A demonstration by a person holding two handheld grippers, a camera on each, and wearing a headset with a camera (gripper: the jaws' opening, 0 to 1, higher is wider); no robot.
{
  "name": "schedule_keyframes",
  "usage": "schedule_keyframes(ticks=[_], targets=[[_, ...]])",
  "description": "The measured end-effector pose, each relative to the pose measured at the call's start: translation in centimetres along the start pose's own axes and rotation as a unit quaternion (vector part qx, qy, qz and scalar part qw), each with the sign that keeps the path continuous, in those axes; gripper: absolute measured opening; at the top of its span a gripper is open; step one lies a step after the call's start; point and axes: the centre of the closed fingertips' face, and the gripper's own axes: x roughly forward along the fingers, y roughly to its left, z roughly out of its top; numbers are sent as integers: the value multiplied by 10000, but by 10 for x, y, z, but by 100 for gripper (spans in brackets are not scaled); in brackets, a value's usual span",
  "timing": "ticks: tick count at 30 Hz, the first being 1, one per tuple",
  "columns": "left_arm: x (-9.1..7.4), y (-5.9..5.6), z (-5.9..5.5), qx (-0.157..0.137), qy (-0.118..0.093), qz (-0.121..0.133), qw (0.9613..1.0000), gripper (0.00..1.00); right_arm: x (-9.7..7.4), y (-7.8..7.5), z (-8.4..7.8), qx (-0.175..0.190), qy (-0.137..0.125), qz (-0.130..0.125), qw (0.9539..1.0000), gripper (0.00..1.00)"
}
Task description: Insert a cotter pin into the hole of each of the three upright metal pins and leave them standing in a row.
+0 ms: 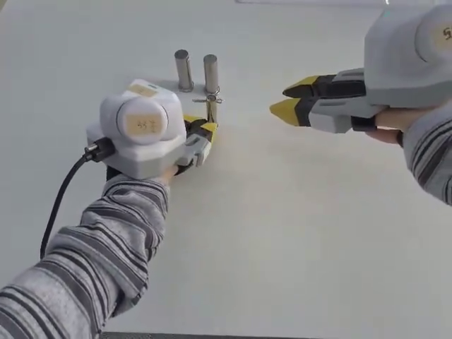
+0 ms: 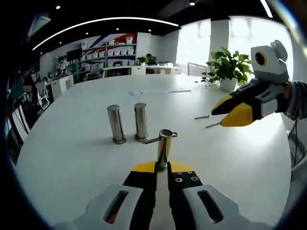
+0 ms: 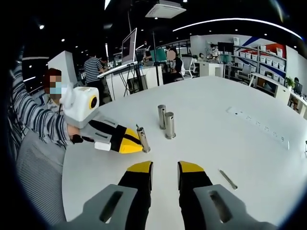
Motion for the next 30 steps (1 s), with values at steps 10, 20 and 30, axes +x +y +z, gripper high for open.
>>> schedule_keyframes(ticks=[10,20,30], targets=[[1,-1,0,-30,7,-46,10000,5,-1,0,-2,3,53,-2,10000,17],[-7,0,-1,-54,16,-3,10000,19,2,-3,6,58,-86,-34,9999,20],[-20,-4,12,-130,-234,-152,9995,42,22,-12,30,36,-329,-18,9995,26]])
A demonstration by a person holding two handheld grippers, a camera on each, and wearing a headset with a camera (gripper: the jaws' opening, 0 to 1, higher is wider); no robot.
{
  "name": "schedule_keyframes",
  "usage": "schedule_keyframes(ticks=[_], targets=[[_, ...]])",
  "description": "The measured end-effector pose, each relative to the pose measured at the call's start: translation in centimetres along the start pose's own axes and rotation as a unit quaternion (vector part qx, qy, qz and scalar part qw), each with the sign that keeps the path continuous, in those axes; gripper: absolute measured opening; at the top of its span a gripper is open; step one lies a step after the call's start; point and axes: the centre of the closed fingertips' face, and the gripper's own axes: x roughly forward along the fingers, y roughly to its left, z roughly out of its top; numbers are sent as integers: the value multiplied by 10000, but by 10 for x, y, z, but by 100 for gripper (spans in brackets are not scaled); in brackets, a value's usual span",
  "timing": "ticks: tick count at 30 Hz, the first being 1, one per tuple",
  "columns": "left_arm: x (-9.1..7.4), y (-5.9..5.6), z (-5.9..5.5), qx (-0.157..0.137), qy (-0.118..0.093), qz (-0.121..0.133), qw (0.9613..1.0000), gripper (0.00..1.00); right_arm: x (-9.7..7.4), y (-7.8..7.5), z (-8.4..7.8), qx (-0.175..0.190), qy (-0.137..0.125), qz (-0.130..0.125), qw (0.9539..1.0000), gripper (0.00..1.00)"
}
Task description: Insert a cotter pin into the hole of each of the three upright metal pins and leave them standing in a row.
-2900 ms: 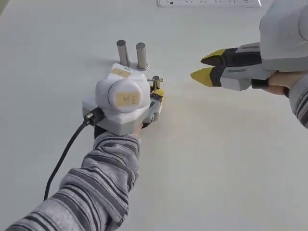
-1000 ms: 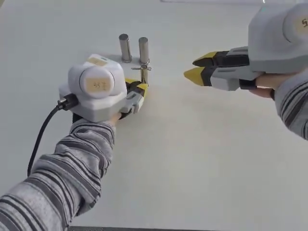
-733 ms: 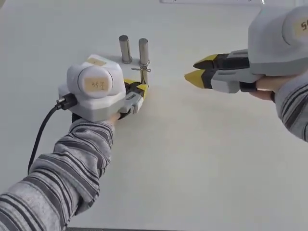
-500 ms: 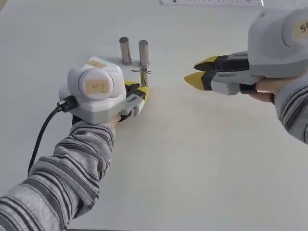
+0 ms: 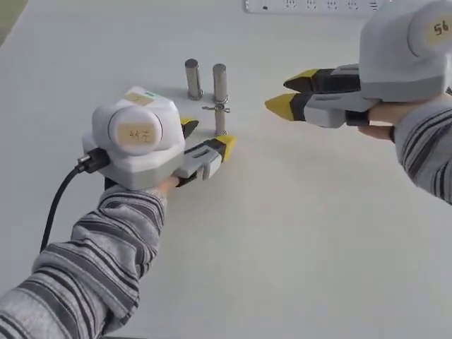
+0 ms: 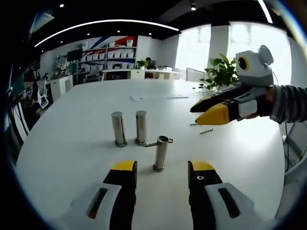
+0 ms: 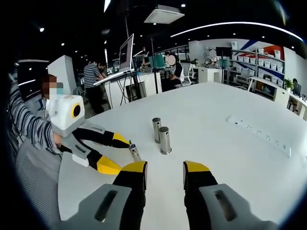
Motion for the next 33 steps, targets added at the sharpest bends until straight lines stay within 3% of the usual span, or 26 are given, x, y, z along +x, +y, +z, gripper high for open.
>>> schedule_keyframes(ticks=[19,23,26,29,33], targets=[[-24,-7,9,189,-111,-245,9995,73,55,2,18,167,-147,232,9995,34],[-28,-10,10,159,-127,-302,9993,75,64,6,18,174,-124,270,9994,34],[-32,-14,8,310,-67,-355,9989,77,70,4,18,129,-157,290,9994,31],[-36,-18,9,354,-129,-432,9984,81,76,5,15,-83,-64,272,9996,29],[-39,-20,11,454,-178,-475,9977,85,82,9,20,-13,-120,334,9994,25]])
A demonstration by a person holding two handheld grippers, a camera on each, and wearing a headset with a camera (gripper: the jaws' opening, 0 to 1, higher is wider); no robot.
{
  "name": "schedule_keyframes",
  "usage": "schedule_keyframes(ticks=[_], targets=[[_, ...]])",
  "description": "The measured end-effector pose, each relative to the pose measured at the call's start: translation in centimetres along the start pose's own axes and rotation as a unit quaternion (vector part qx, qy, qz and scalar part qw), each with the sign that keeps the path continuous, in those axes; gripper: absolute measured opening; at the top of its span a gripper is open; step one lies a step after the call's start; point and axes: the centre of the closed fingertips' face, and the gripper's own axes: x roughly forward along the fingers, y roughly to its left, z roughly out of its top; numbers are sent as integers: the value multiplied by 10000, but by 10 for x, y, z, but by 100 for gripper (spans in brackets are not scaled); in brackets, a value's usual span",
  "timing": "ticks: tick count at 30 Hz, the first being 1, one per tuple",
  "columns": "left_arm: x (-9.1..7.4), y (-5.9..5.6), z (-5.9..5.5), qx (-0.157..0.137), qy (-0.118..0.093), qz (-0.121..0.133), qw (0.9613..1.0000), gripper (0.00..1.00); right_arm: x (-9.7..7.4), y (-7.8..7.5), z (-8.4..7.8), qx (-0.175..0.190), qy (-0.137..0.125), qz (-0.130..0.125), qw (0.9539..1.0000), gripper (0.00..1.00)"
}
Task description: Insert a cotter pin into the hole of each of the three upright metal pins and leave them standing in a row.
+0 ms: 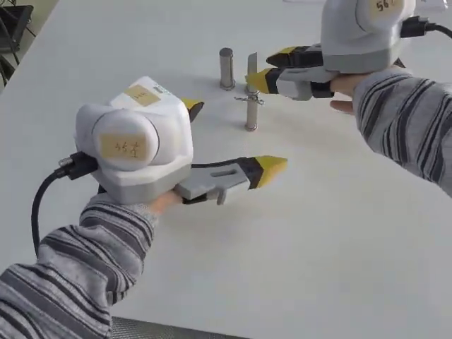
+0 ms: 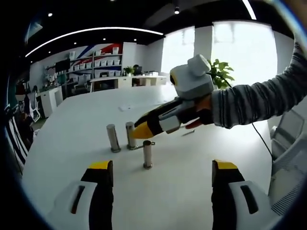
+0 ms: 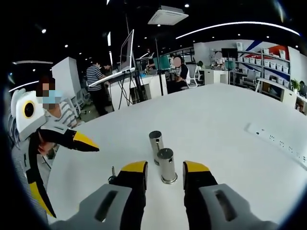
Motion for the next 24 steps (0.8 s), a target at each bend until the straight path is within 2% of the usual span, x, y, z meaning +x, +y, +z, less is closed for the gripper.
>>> schedule_keyframes(ticks=[6,10,19,21,24], targets=[[-4,0,2,-71,-50,7,10000,91,8,-2,-4,130,13,0,9999,22],[-8,5,4,-121,-98,160,9998,95,9,-4,-5,154,28,-33,9999,18],[-16,6,4,-164,-130,237,9995,99,14,-7,-5,165,2,-73,9998,10],[-17,5,3,-155,-110,228,9996,99,14,-5,-5,309,-12,-71,9995,10],[-19,5,2,-179,-99,223,9995,99,14,-5,-5,261,-5,-78,9996,10]])
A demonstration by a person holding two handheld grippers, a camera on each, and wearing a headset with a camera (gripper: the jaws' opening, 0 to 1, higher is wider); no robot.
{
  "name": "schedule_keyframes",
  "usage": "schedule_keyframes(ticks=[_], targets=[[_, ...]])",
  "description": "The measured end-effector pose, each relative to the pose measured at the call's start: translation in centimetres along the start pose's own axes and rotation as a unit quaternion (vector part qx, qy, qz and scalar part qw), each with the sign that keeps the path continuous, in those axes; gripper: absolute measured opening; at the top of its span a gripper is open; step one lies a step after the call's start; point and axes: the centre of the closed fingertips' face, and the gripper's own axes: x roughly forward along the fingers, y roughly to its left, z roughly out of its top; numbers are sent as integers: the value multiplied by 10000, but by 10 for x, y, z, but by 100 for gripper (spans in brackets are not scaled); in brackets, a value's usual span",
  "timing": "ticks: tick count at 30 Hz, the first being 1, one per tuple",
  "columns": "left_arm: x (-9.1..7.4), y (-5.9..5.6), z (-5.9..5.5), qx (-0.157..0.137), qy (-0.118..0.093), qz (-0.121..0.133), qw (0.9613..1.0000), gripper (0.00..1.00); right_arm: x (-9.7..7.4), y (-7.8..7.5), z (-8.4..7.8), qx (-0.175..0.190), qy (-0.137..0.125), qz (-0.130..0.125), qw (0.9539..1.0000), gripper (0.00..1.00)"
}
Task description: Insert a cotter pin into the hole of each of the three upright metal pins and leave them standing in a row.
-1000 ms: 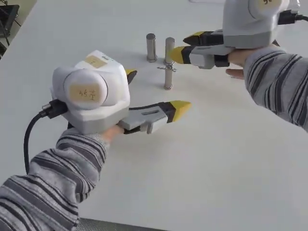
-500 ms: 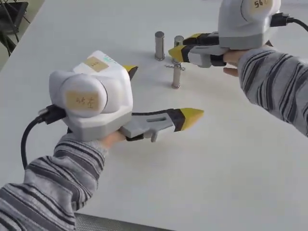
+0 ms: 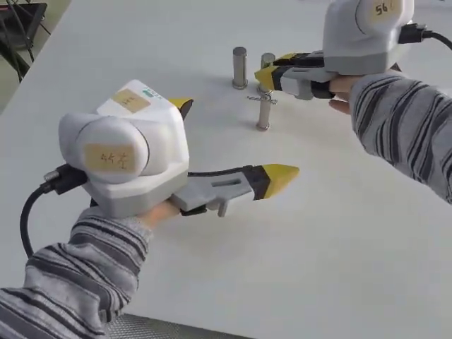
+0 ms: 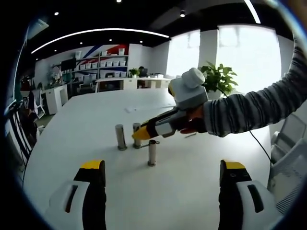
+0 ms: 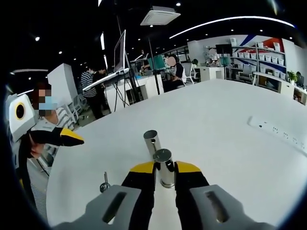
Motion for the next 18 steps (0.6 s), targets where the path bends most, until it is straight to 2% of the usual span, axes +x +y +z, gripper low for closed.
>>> schedule_keyframes(ticks=[5,9,12,18], targets=[[-1,1,1,-24,3,21,10000,99,0,-2,0,-207,10,-59,9998,9],[0,-1,0,-10,39,-2,10000,99,-4,-6,-1,-192,35,-173,9997,8],[1,-1,-2,-2,84,13,10000,99,-8,-9,-3,-380,131,-355,9986,8],[1,-5,-1,-3,85,-56,9999,98,-22,-15,0,-550,115,-656,9963,8]])
